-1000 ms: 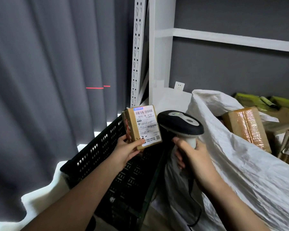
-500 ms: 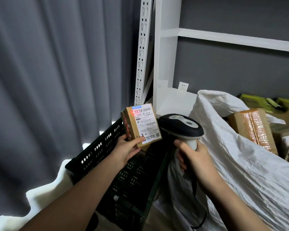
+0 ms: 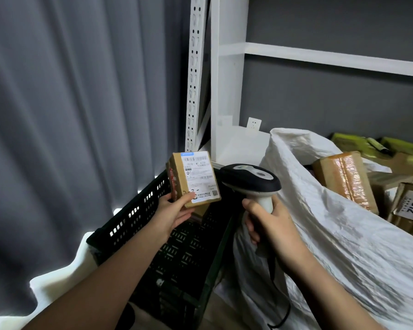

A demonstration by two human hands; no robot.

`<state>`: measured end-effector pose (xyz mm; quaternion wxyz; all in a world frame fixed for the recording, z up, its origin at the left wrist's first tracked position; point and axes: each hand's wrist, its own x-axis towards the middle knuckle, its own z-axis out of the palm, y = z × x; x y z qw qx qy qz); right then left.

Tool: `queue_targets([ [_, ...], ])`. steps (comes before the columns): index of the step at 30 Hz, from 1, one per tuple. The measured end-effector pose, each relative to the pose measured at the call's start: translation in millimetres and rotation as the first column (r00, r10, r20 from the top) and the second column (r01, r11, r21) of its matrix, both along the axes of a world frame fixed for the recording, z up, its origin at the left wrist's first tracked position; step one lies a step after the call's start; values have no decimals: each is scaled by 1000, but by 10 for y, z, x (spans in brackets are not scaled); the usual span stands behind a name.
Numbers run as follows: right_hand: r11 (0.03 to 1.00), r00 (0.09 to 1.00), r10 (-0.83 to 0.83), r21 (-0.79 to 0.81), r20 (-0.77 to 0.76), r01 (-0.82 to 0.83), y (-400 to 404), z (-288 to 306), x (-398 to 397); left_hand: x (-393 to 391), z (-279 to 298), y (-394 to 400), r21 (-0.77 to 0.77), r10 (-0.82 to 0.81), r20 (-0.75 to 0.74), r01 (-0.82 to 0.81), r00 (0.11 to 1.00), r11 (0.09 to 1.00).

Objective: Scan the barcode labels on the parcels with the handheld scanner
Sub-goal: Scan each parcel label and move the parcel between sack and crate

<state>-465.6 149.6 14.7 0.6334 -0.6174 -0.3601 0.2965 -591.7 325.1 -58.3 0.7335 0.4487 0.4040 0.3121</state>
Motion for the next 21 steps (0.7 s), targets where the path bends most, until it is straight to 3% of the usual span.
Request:
queue_targets([
  [2, 1000, 999, -10, 25, -37, 10, -99, 79, -1, -15, 61, -83, 51, 79, -26, -78, 997, 996],
  [4, 997, 995, -24, 65, -94, 31, -230, 178, 23, -23, 163, -237, 196, 166, -28, -158, 986, 968],
  [8, 985, 979, -113, 111, -168, 132, -551, 394, 163, 65, 583, -458, 476, 247, 14, -223, 969, 851],
  [14, 952, 957, -241, 155, -161, 266, -1147, 835, 513, 757, 1543, -644, 683, 62, 5, -49, 998, 728],
  [21, 897, 929, -327, 253, -175, 363, -1606, 1143, 836, 1706, 2114, -1119, 774, -86, -307, 301, 948, 557],
])
